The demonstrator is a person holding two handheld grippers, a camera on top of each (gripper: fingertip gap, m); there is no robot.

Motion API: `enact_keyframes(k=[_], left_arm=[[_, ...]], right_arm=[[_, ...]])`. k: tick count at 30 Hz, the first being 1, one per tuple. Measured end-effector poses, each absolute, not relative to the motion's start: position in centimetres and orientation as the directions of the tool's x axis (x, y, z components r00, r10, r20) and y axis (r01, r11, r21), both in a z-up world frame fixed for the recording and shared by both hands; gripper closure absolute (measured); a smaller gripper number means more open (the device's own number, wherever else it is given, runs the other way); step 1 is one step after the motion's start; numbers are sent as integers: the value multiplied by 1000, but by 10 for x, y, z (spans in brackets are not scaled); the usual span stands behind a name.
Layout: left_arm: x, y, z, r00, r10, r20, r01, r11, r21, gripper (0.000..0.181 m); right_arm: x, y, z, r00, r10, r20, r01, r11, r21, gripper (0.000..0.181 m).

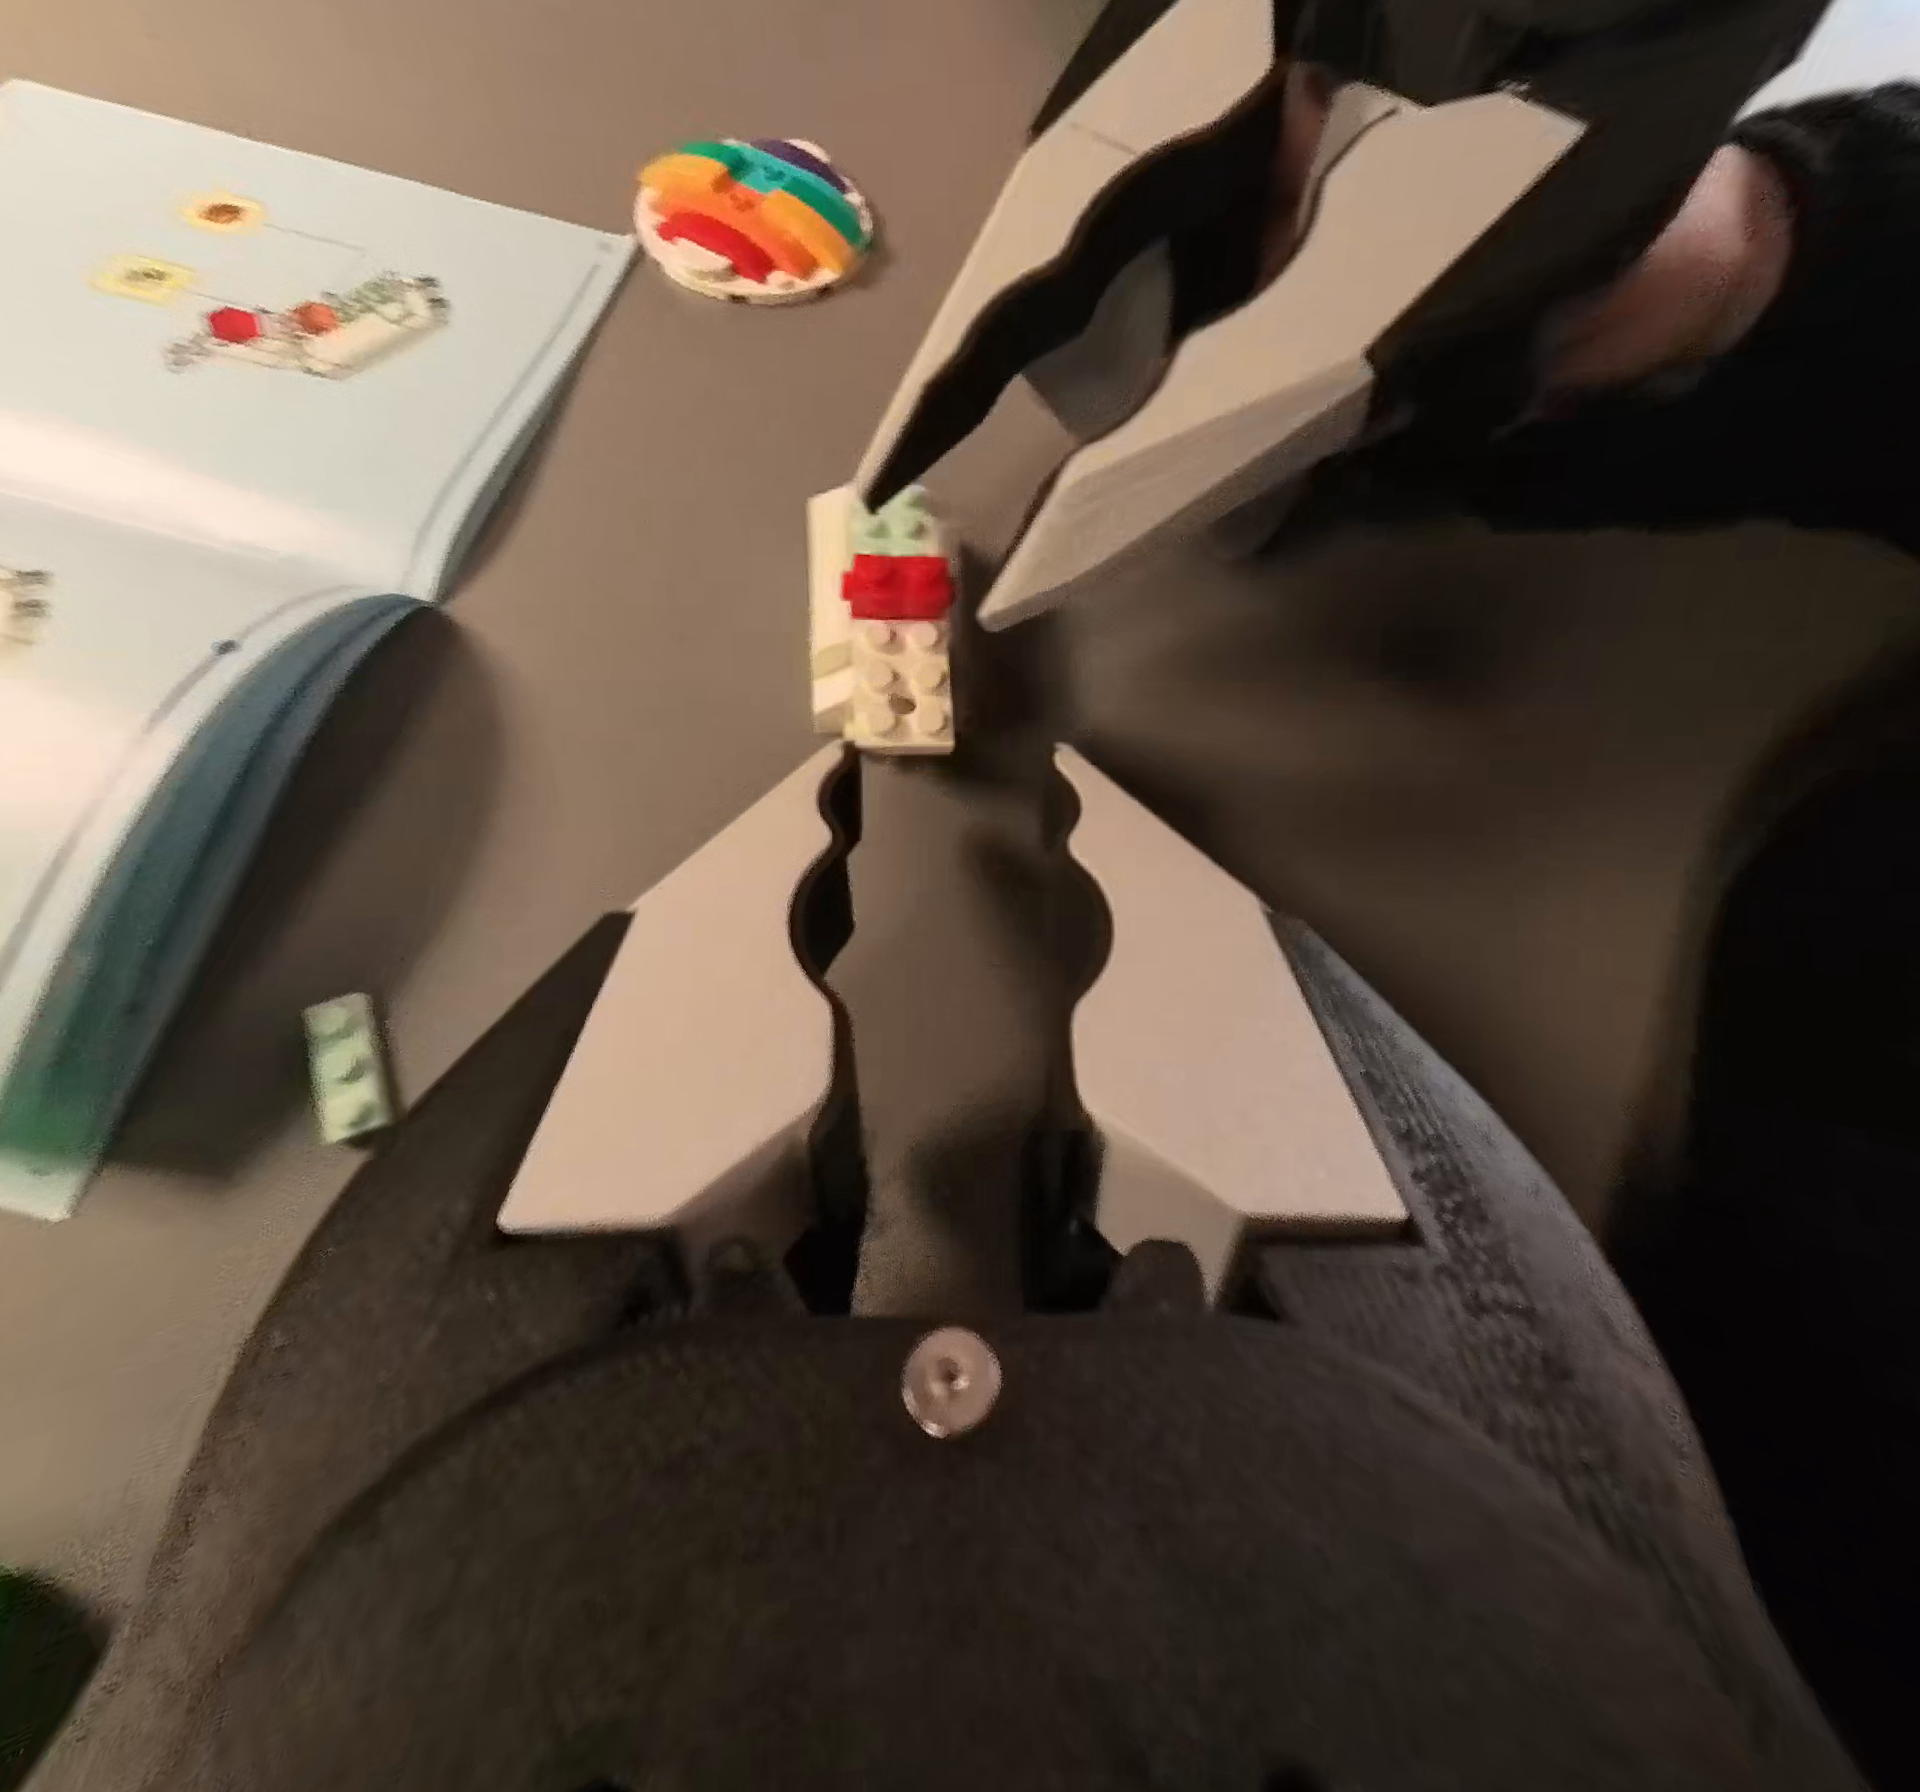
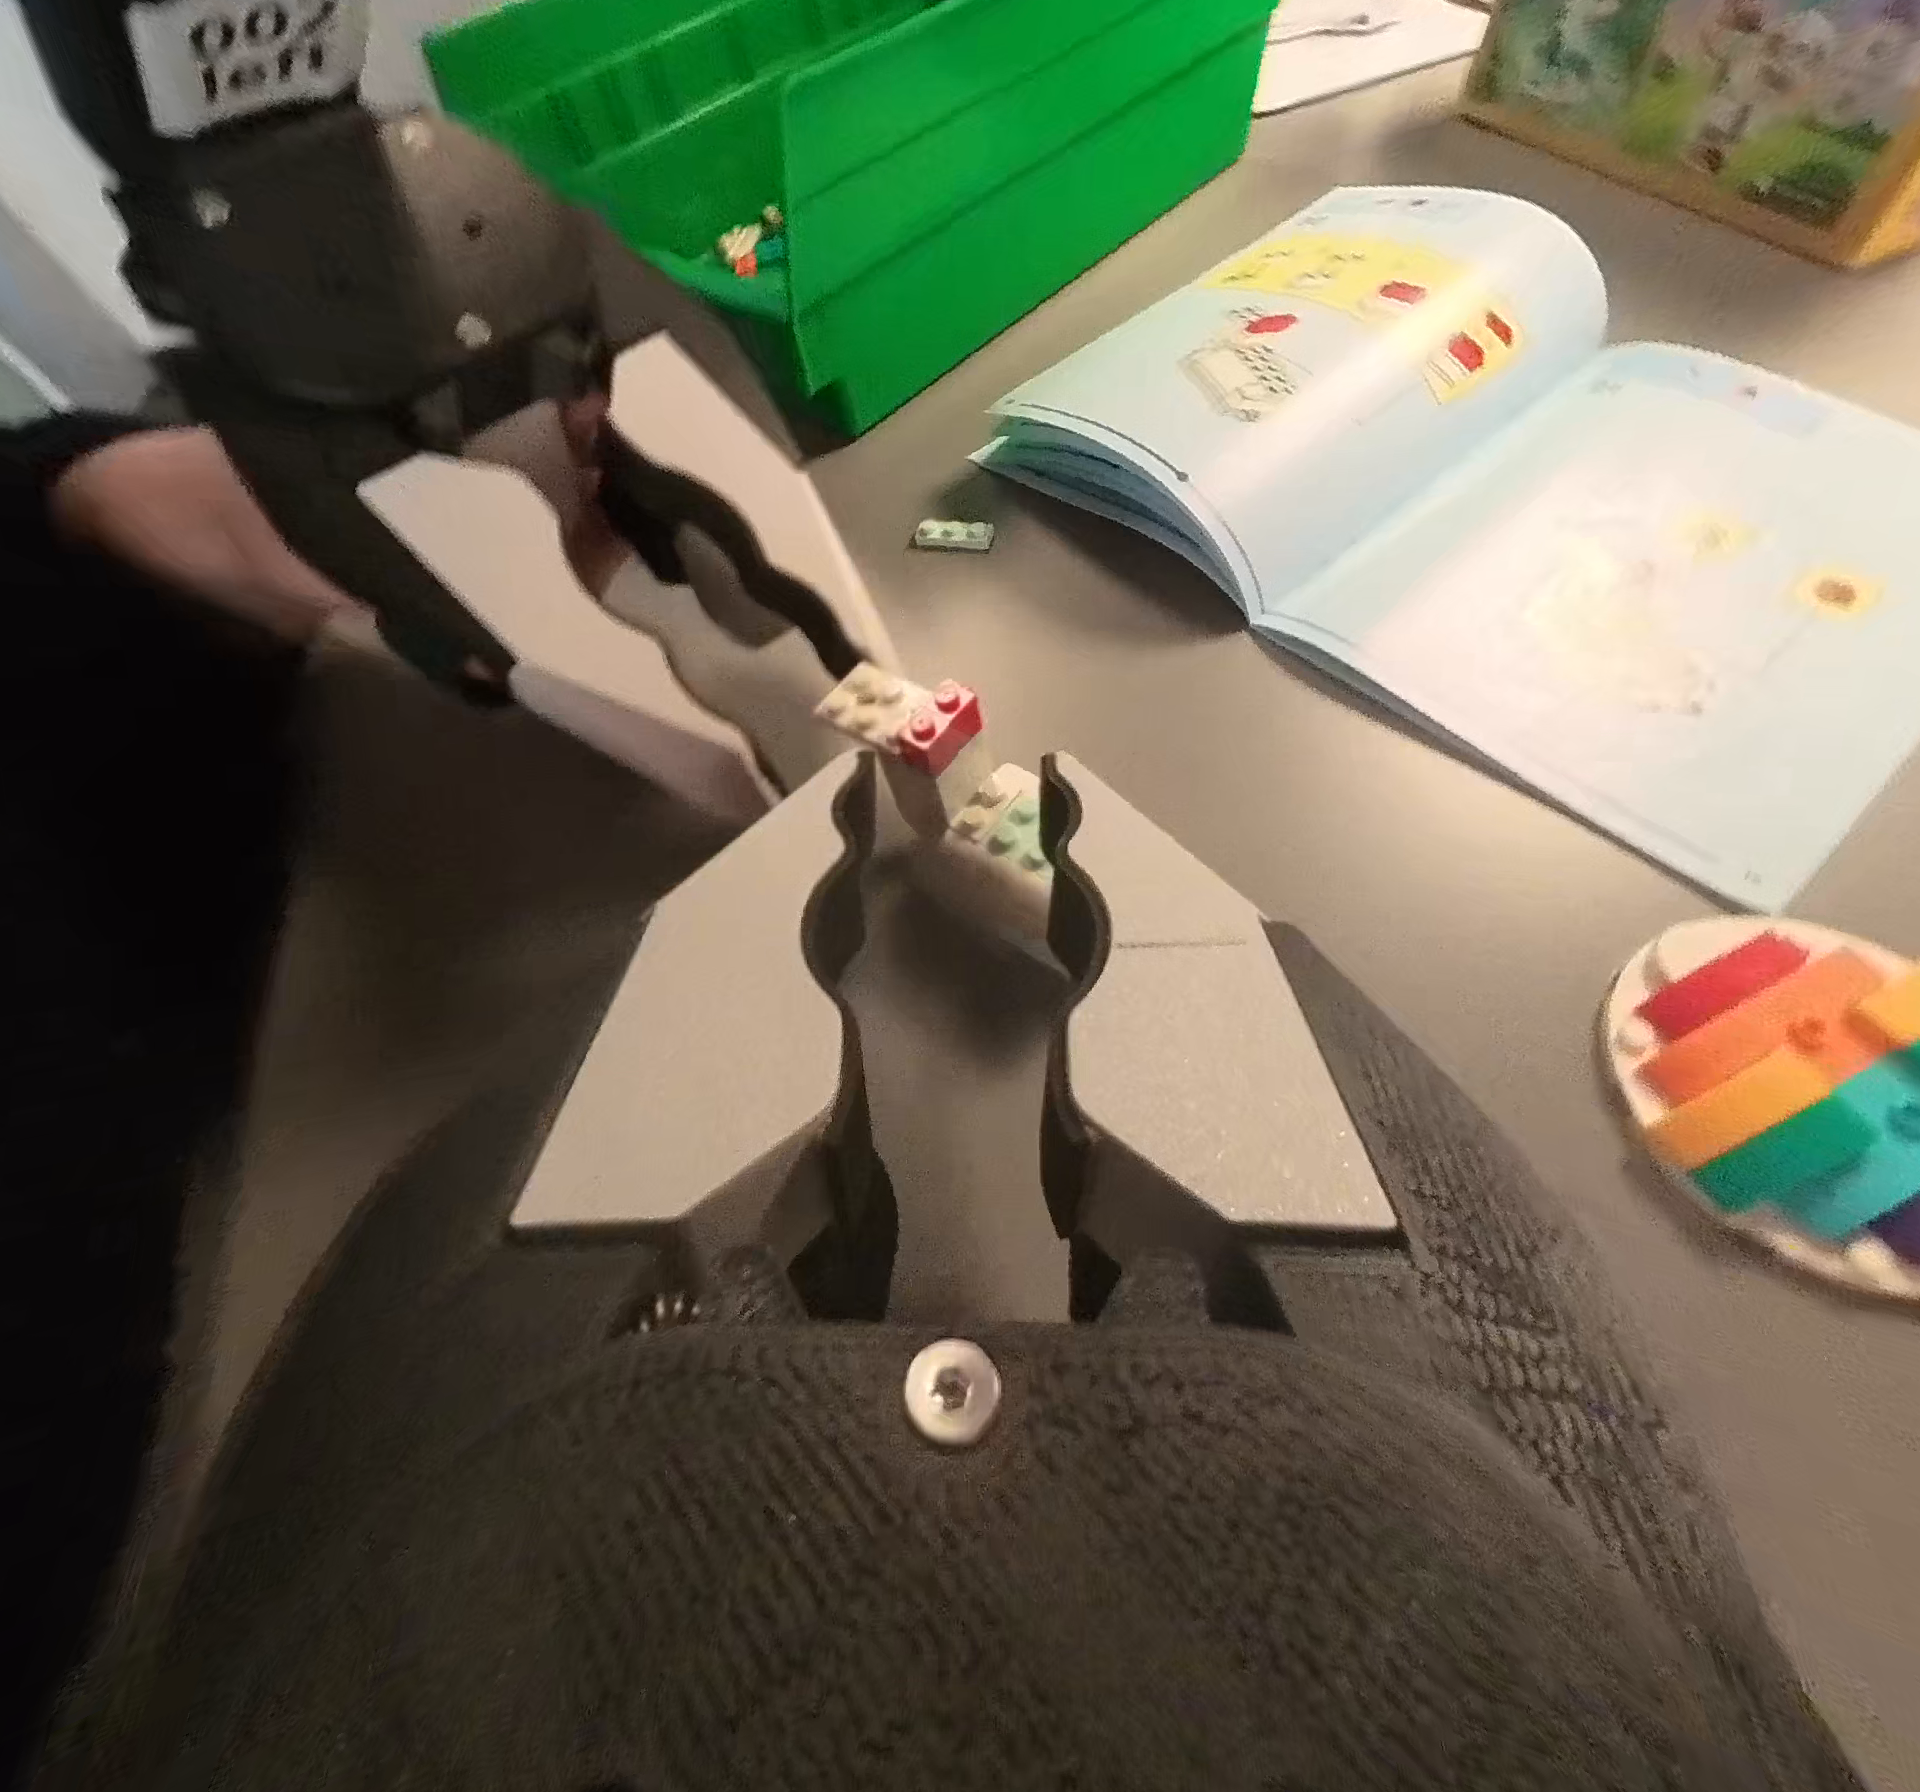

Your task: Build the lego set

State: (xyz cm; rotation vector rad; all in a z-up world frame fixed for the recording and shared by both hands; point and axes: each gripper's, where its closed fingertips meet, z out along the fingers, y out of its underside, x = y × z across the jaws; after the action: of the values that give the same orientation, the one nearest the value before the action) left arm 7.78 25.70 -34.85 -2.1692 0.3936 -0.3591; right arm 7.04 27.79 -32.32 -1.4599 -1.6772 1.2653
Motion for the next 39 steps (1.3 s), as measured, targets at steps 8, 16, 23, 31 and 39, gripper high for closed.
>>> enact_keyframes(k=[8,16,23,31,39], left_arm=[[109,248,-351,854,-500,145,-183,-549,-816,149],[114,250,-352,842,-521,143,-197,-542,-817,153],[112,256,-349,855,-510,100,-210,-515,-831,167],[118,256,-353,843,-535,60,-262,-505,-822,175],[115,254,-349,848,-525,71,-240,-500,-832,166]], right_arm=[[80,265,-319,-204,969,-140,380,-53,-923,153],[78,267,-320,-193,977,-88,381,-8,-925,155],[77,273,-320,-171,977,-129,386,-54,-921,167],[76,272,-321,-184,983,-7,381,64,-922,175],[82,273,-309,-286,957,43,320,138,-937,143]])
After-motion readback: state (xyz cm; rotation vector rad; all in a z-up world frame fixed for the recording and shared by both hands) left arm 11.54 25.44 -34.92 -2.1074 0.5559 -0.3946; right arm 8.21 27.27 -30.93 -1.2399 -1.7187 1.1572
